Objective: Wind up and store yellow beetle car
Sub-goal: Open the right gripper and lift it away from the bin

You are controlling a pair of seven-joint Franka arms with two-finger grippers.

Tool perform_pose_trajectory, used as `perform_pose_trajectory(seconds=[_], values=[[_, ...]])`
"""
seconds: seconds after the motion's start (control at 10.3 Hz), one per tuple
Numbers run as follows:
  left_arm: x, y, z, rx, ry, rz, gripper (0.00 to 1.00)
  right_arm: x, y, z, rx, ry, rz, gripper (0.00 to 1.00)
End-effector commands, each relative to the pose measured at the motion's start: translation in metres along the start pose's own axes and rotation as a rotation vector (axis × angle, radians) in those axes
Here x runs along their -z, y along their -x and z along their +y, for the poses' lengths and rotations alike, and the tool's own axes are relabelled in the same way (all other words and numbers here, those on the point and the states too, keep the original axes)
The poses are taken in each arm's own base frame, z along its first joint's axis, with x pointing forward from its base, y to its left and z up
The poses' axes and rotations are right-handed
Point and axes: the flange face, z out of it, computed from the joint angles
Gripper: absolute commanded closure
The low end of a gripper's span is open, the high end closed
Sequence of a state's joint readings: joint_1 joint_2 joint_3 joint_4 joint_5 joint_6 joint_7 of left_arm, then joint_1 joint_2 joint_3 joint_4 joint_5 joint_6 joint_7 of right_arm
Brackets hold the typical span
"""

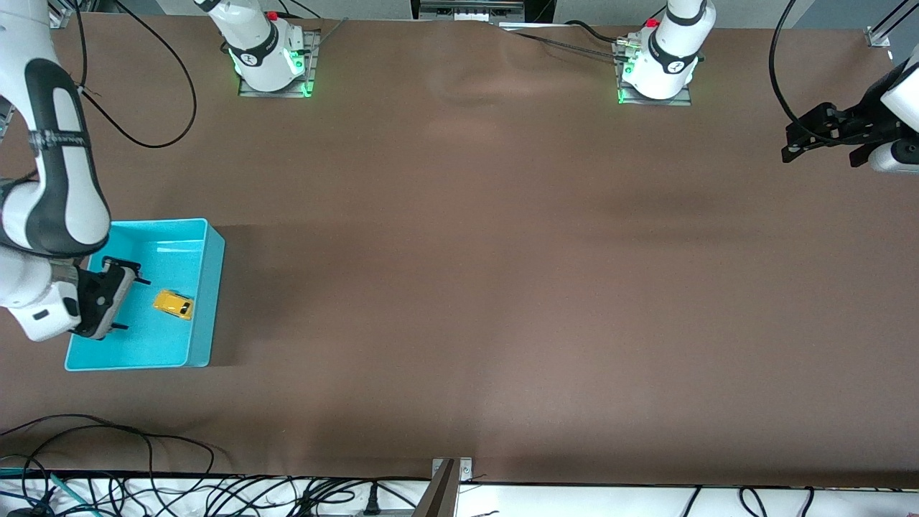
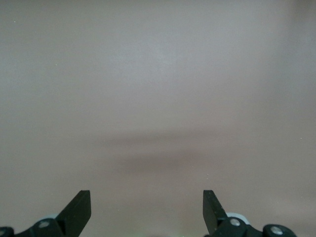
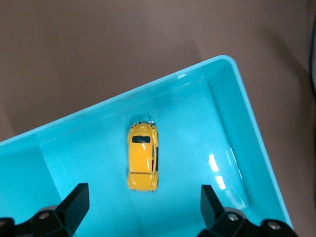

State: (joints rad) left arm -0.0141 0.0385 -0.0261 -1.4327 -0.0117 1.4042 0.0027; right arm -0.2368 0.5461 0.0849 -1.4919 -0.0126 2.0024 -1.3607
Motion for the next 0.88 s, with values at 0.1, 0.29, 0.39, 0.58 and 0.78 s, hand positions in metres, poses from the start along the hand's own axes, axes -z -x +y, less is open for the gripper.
perform_pose_trajectory(seconds=[0.1,0.29,0.39,0.58,0.78], values=[[0.006,0.000,0.001,0.006,-0.016,0.000,0.00,0.088,-0.011,-0.030,-0.226,-0.002,0.005,0.00],[0.006,0.000,0.002,0.004,-0.016,0.000,0.00,0.119,-0.045,-0.046,-0.275,0.004,-0.007,0.00],[0.006,0.001,0.001,0.006,-0.016,-0.002,0.00,0.129,-0.048,-0.051,-0.365,-0.012,-0.011,0.00],[0.007,0.001,0.002,0.005,-0.018,0.000,0.00,0.136,-0.075,-0.067,-0.539,-0.044,-0.013,0.00],[0.007,0.001,0.002,0.005,-0.018,0.000,0.00,0.144,-0.094,-0.079,-0.707,-0.047,-0.010,0.00]])
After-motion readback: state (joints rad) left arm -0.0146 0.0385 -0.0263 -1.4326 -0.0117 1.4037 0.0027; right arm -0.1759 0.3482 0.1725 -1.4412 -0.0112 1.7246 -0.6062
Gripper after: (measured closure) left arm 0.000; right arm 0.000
